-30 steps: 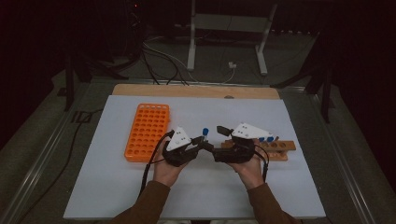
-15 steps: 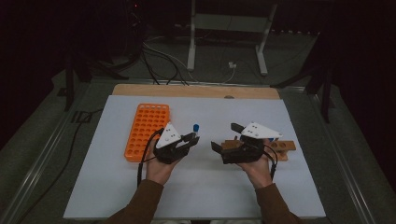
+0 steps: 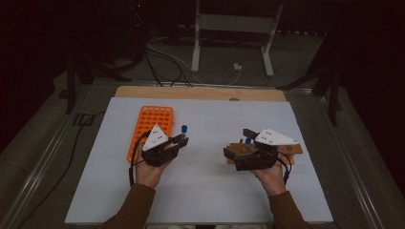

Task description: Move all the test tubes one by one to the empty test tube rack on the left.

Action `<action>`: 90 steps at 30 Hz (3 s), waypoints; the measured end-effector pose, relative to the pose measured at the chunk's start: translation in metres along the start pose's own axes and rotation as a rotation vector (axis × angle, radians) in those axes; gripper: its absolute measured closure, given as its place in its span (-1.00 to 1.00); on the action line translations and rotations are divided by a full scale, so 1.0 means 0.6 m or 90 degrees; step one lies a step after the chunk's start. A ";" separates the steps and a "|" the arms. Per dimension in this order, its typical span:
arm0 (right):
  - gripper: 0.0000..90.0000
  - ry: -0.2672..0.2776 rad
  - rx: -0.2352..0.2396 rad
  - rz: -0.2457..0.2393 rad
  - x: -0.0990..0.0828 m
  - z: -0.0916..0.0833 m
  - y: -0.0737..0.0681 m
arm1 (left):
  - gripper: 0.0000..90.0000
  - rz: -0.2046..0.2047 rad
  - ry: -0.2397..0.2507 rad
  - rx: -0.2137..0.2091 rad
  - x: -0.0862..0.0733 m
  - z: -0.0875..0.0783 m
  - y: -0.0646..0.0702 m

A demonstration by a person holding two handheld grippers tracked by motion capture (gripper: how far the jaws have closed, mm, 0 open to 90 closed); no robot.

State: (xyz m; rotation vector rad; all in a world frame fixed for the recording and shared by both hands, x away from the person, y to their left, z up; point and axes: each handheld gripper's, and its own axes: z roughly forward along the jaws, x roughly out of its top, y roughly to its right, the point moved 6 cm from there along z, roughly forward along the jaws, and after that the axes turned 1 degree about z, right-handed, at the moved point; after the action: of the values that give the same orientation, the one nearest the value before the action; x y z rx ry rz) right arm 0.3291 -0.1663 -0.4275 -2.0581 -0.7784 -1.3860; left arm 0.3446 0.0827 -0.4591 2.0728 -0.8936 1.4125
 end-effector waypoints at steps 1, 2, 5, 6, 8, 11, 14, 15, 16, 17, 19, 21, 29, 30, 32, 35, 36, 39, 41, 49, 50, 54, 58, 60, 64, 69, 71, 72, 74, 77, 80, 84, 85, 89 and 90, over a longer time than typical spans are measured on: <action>-1.00 0.001 0.002 0.001 -0.001 -0.001 0.000 | 0.73 -0.001 0.000 0.004 -0.002 -0.004 -0.004; -1.00 0.000 0.001 0.000 -0.001 -0.003 0.001 | 0.73 -0.001 -0.001 0.009 -0.004 -0.008 -0.007; -1.00 0.004 0.001 -0.001 -0.001 -0.008 0.002 | 0.73 -0.003 -0.001 0.022 -0.011 -0.021 -0.018; -1.00 0.006 -0.001 -0.002 -0.001 -0.010 0.002 | 0.73 -0.006 0.000 0.026 -0.013 -0.025 -0.022; -1.00 0.009 -0.003 -0.001 -0.001 -0.014 0.004 | 0.73 -0.009 -0.002 0.033 -0.020 -0.033 -0.029; -1.00 0.014 -0.010 0.000 -0.002 -0.022 0.010 | 0.73 -0.012 -0.004 0.040 -0.030 -0.043 -0.038; -1.00 0.017 -0.020 0.006 -0.003 -0.032 0.019 | 0.73 -0.017 -0.007 0.046 -0.039 -0.050 -0.045; -1.00 0.020 -0.023 0.008 -0.003 -0.035 0.023 | 0.73 -0.020 -0.006 0.048 -0.042 -0.052 -0.047; -1.00 0.021 -0.026 0.012 -0.003 -0.038 0.027 | 0.73 -0.021 -0.007 0.048 -0.045 -0.054 -0.049; -1.00 0.022 -0.029 0.013 -0.003 -0.041 0.030 | 0.73 -0.023 -0.009 0.050 -0.048 -0.055 -0.051; -1.00 0.022 -0.035 0.014 -0.004 -0.047 0.036 | 0.73 -0.026 -0.013 0.052 -0.054 -0.056 -0.055; -1.00 0.023 -0.041 0.016 -0.005 -0.052 0.041 | 0.73 -0.024 -0.019 0.055 -0.059 -0.058 -0.057; -1.00 0.030 -0.071 0.016 -0.007 -0.074 0.060 | 0.73 -0.026 -0.036 0.073 -0.080 -0.062 -0.067; -1.00 0.032 -0.075 0.019 -0.007 -0.077 0.063 | 0.73 -0.028 -0.037 0.074 -0.081 -0.062 -0.068; -1.00 0.036 -0.080 0.025 -0.009 -0.083 0.069 | 0.73 -0.025 -0.041 0.076 -0.084 -0.061 -0.069; -1.00 0.038 -0.090 0.031 -0.012 -0.089 0.078 | 0.73 -0.027 -0.044 0.075 -0.090 -0.058 -0.069; -1.00 0.039 -0.092 0.034 -0.012 -0.091 0.080 | 0.73 -0.028 -0.046 0.074 -0.092 -0.056 -0.068; -1.00 0.041 -0.097 0.037 -0.014 -0.096 0.085 | 0.73 -0.021 -0.059 0.077 -0.100 -0.048 -0.066; -1.00 0.043 -0.100 0.037 -0.014 -0.099 0.087 | 0.73 -0.022 -0.070 0.076 -0.108 -0.044 -0.066; -1.00 0.052 -0.107 0.041 -0.014 -0.112 0.095 | 0.73 -0.025 -0.089 0.075 -0.125 -0.044 -0.066; -1.00 0.052 -0.108 0.043 -0.014 -0.113 0.095 | 0.73 -0.025 -0.091 0.075 -0.127 -0.045 -0.066; -1.00 0.054 -0.111 0.043 -0.014 -0.116 0.097 | 0.73 -0.028 -0.098 0.073 -0.132 -0.049 -0.065; -1.00 0.056 -0.113 0.044 -0.014 -0.119 0.099 | 0.73 -0.021 -0.120 0.074 -0.139 -0.048 -0.063; -1.00 0.056 -0.114 0.044 -0.014 -0.119 0.100 | 0.73 -0.022 -0.117 0.075 -0.141 -0.047 -0.063; -1.00 0.055 -0.116 0.047 -0.015 -0.119 0.102 | 0.73 -0.025 -0.118 0.076 -0.141 -0.045 -0.063; -1.00 0.053 -0.121 0.044 -0.017 -0.118 0.104 | 0.73 -0.016 -0.125 0.089 -0.140 -0.043 -0.058; -1.00 0.053 -0.122 0.042 -0.017 -0.119 0.104 | 0.73 -0.016 -0.125 0.093 -0.140 -0.042 -0.057; -1.00 0.053 -0.123 0.042 -0.017 -0.119 0.105 | 0.73 -0.015 -0.125 0.094 -0.140 -0.043 -0.057; -1.00 0.053 -0.124 0.042 -0.018 -0.119 0.105 | 0.73 -0.012 -0.126 0.098 -0.140 -0.043 -0.056; -1.00 0.053 -0.127 0.042 -0.018 -0.120 0.107 | 0.73 -0.014 -0.124 0.096 -0.140 -0.043 -0.056; -1.00 0.055 -0.129 0.043 -0.018 -0.122 0.108 | 0.72 -0.020 -0.119 0.093 -0.140 -0.044 -0.057; -1.00 0.052 -0.135 0.043 -0.019 -0.123 0.111 | 0.37 -0.028 -0.109 0.094 -0.140 -0.045 -0.060; -1.00 0.053 -0.136 0.041 -0.020 -0.124 0.113 | 0.30 -0.030 -0.104 0.094 -0.138 -0.046 -0.060; -1.00 0.052 -0.140 0.045 -0.021 -0.125 0.116 | 0.09 -0.050 -0.085 0.101 -0.131 -0.054 -0.064; -1.00 0.051 -0.142 0.045 -0.022 -0.126 0.117 | 0.07 -0.053 -0.080 0.104 -0.129 -0.057 -0.066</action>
State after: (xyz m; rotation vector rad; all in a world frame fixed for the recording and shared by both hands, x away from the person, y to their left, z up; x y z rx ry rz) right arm 0.3280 -0.2701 -0.4227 -2.1585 -0.5328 -1.5656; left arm 0.3323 0.1523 -0.5199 2.3143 -0.7517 1.3634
